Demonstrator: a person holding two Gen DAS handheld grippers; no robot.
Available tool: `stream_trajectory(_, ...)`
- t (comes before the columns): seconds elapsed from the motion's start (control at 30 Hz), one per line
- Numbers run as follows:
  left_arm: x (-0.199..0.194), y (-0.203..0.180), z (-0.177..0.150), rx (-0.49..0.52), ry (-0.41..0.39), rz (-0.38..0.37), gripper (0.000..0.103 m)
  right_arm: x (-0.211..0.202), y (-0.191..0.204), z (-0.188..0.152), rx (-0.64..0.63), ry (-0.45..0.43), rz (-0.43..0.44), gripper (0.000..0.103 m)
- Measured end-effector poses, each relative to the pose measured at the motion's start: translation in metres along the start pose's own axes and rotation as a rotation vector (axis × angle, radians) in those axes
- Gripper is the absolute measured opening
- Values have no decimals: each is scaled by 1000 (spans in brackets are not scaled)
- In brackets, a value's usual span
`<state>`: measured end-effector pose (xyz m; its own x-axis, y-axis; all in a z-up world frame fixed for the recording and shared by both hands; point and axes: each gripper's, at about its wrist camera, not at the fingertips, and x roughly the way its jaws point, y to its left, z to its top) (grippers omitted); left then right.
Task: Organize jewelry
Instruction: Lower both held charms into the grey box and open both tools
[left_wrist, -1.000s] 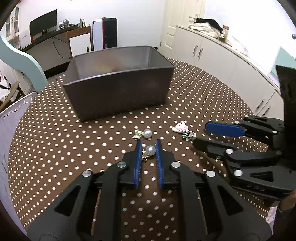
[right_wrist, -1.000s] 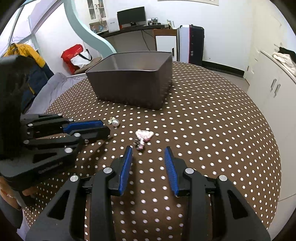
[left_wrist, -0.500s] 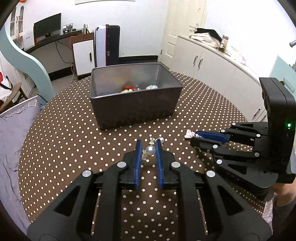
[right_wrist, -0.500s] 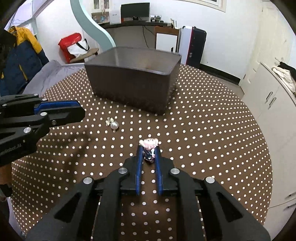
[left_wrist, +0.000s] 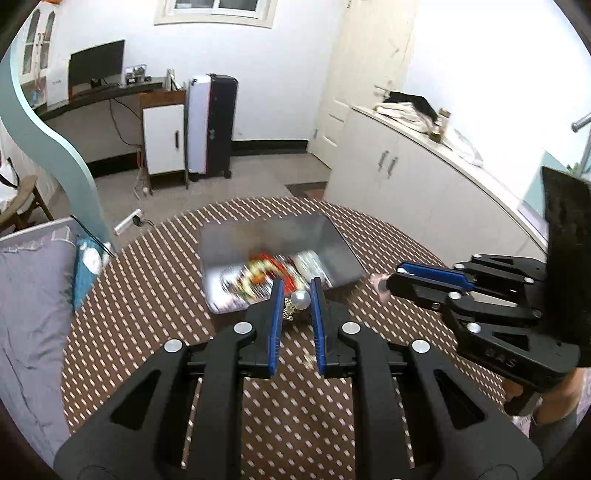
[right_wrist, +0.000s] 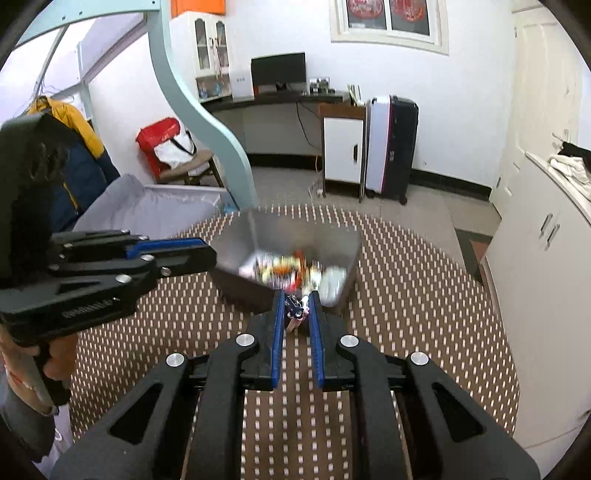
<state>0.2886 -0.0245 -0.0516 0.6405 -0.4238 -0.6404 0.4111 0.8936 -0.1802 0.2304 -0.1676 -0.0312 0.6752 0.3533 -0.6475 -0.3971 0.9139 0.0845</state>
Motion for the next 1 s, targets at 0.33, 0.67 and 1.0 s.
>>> stream_trajectory(0.33, 42, 6, 25, 0, 47, 63, 15, 40, 2, 23, 8, 13, -13, 11)
stream_trajectory(0.67, 67, 15, 23, -13, 94, 58, 15, 61, -5, 19, 34, 57, -23, 11)
stream_trajectory(1.0, 71, 11, 21, -11, 104, 45, 17, 68, -9, 20, 59, 73, -9, 11)
